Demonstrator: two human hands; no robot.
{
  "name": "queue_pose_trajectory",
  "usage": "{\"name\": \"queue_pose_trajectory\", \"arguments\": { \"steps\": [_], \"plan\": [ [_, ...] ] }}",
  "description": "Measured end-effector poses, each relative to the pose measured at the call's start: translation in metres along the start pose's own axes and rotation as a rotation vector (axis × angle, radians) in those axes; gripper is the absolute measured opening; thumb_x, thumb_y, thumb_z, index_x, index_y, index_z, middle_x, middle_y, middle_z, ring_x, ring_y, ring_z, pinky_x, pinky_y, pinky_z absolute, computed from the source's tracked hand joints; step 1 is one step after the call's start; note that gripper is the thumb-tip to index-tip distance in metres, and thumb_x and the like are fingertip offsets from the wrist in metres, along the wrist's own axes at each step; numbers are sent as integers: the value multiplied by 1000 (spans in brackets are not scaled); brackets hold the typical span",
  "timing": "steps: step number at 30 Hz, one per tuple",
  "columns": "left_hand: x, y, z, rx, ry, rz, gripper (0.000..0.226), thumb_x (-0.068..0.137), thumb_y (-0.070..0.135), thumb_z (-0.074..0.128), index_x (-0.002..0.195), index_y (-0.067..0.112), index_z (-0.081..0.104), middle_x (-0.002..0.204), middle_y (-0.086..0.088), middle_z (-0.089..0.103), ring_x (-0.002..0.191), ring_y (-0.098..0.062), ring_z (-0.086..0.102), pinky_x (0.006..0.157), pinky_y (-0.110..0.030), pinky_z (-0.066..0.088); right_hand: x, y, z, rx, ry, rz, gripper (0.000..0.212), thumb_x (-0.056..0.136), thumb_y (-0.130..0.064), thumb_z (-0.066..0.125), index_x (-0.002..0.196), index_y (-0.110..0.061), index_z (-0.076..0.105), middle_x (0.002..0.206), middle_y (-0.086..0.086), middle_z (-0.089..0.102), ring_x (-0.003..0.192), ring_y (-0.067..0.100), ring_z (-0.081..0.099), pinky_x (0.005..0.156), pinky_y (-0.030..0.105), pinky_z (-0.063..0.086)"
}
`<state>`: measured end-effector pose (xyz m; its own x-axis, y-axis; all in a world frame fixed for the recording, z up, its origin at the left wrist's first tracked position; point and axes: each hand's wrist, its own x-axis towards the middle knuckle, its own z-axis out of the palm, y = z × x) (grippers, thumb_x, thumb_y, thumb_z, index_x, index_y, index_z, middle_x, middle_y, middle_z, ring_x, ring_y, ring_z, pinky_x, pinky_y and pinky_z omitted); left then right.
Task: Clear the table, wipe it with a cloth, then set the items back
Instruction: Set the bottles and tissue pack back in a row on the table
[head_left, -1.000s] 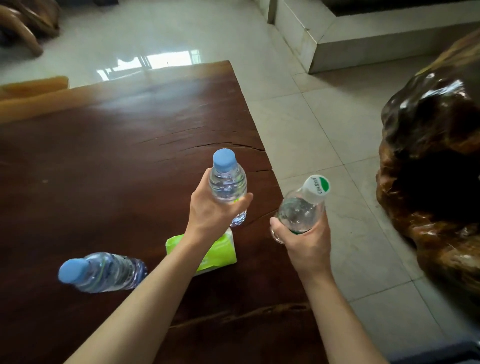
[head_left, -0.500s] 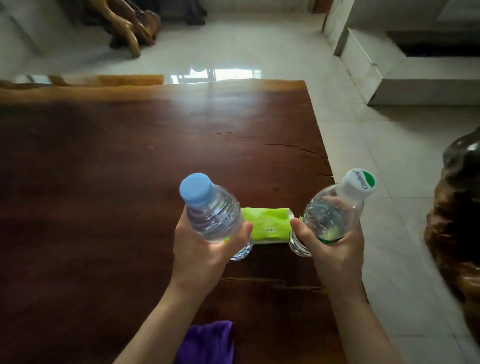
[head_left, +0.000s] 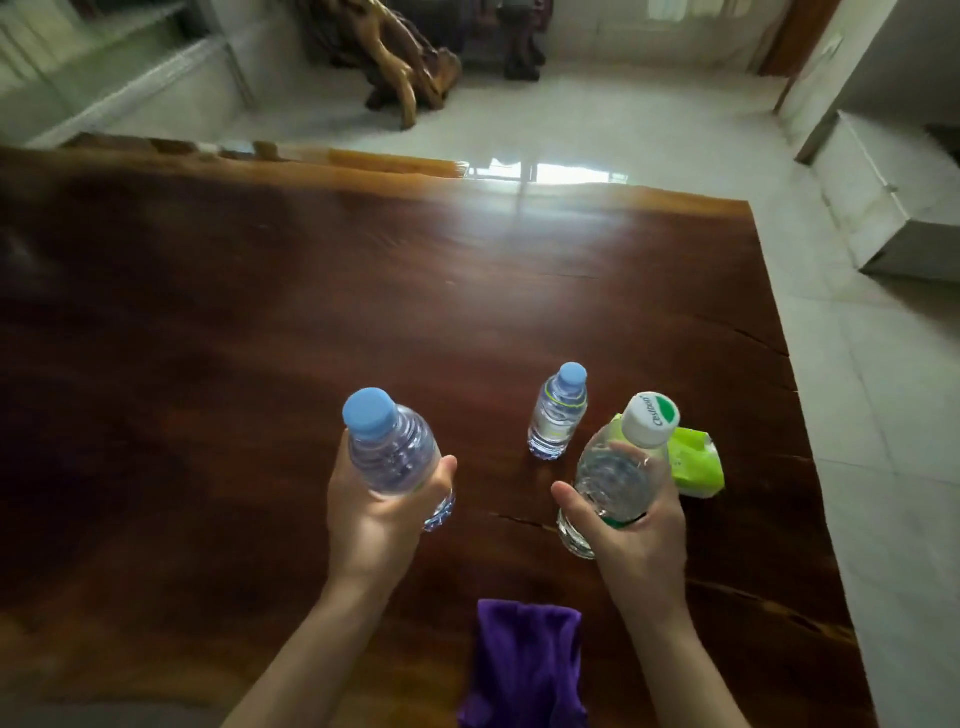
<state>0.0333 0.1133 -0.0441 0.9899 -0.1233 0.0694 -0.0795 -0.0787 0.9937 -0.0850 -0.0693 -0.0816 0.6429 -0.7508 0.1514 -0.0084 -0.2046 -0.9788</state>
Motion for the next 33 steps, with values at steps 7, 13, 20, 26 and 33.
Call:
{"name": "queue_pose_trajectory", "arguments": {
  "steps": [7,13,20,26,33],
  "plan": [
    [32,-26,-20,58,85,-4,48,64,29,87,103,30,59,92,6,70,83,-11,69,74,-18,53,14,9,60,-42,-106,66,69,59,-55,90,115,-31,58,107,-14,67,101,11,69,86,37,59],
    [66,-57,-11,91,92,-26,44,67,27,87,102,24,60,86,6,70,76,-13,69,69,-24,55,45,35,107,-104,-182,96,72,62,-48,92,120,-28,54,111,-12,65,104,2,64,91,28,55],
    [104,-96,8,89,131,-29,43,69,23,87,104,23,61,81,14,70,66,-3,66,63,-13,50,86,67,149,-171,-217,101,76,61,-50,91,122,-26,52,108,-14,66,100,-5,63,85,12,50],
    [123,-127,12,182,135,-58,55,67,32,89,112,18,62,95,4,73,84,-15,72,81,-35,58,106,89,169,-224,-205,98,77,60,-52,90,122,-25,53,106,-15,66,93,-3,63,82,2,43],
    [128,-147,15,190,153,-112,54,65,35,89,110,24,62,94,6,73,85,-15,72,82,-39,59,106,108,174,-243,-246,94,74,58,-56,89,117,-34,50,105,-20,66,98,-9,62,80,3,44]
  ]
}}
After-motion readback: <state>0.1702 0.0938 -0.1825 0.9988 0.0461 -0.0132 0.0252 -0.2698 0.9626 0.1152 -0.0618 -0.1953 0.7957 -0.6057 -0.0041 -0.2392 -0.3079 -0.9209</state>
